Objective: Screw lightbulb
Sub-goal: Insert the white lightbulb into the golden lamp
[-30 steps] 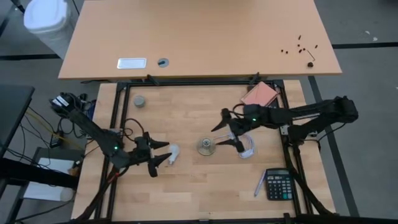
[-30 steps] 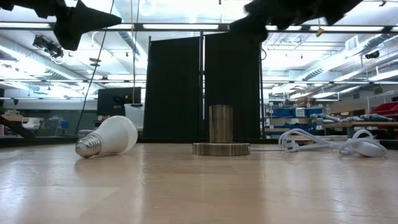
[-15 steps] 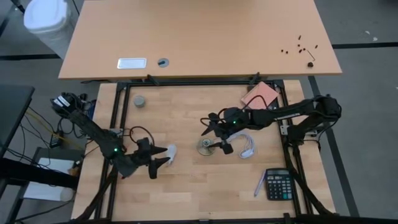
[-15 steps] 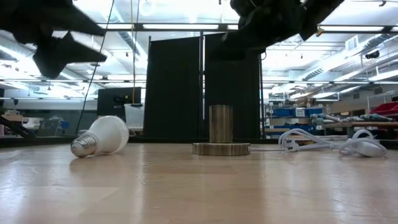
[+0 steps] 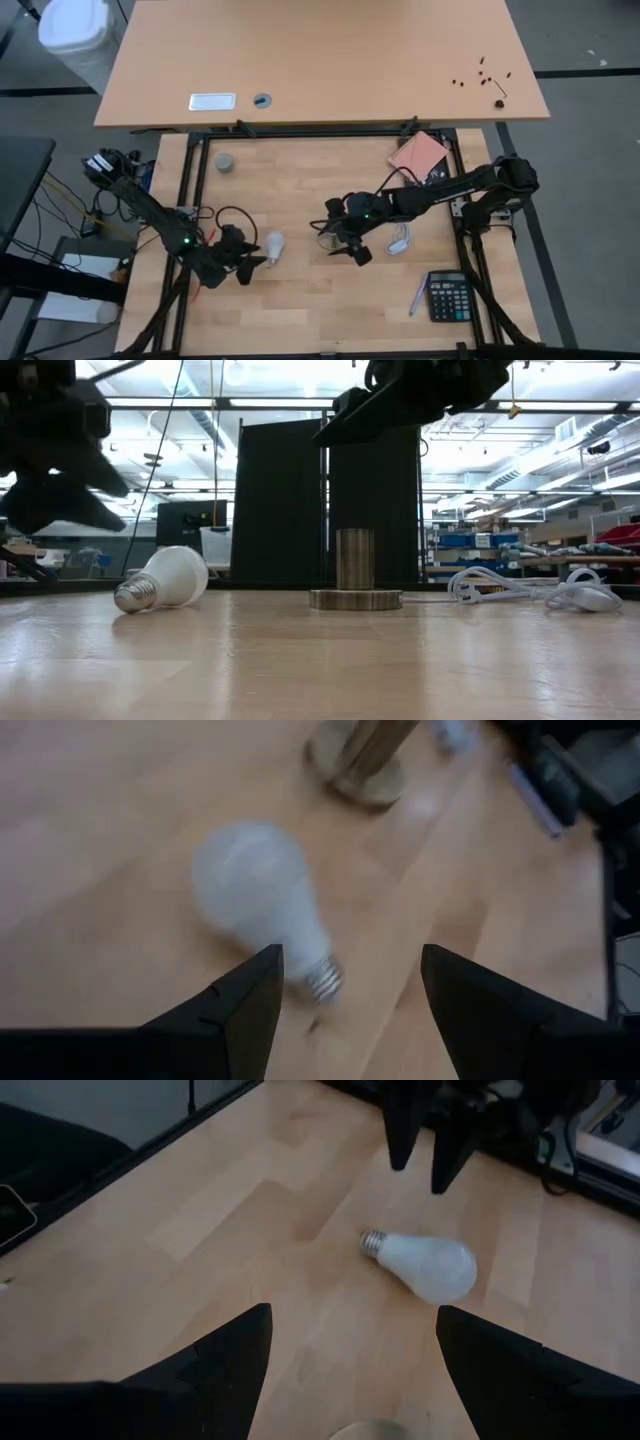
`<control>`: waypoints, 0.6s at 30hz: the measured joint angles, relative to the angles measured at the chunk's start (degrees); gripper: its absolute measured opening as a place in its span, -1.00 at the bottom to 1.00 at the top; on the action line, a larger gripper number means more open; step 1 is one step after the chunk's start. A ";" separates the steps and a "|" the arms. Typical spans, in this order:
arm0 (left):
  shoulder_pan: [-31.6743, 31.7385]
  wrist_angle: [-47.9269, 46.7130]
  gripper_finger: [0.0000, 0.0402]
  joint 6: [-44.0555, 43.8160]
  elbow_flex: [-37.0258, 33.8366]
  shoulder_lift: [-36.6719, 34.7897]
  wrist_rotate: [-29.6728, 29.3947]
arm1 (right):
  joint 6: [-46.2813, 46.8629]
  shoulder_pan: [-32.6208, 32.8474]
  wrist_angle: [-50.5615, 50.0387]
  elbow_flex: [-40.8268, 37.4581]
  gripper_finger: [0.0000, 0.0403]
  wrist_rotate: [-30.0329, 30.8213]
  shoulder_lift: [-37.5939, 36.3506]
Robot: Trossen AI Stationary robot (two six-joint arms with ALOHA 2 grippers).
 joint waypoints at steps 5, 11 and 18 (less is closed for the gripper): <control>0.46 -7.74 0.21 -8.68 0.00 0.01 1.07 | -0.63 -0.02 -0.06 0.37 0.45 0.07 0.54; 3.01 -7.59 0.12 -5.92 0.00 0.00 3.46 | -1.40 -0.07 0.81 0.39 0.45 0.21 0.54; 4.88 -6.06 -0.43 2.52 0.00 0.00 4.50 | -3.21 -0.48 0.61 0.39 0.45 1.76 0.54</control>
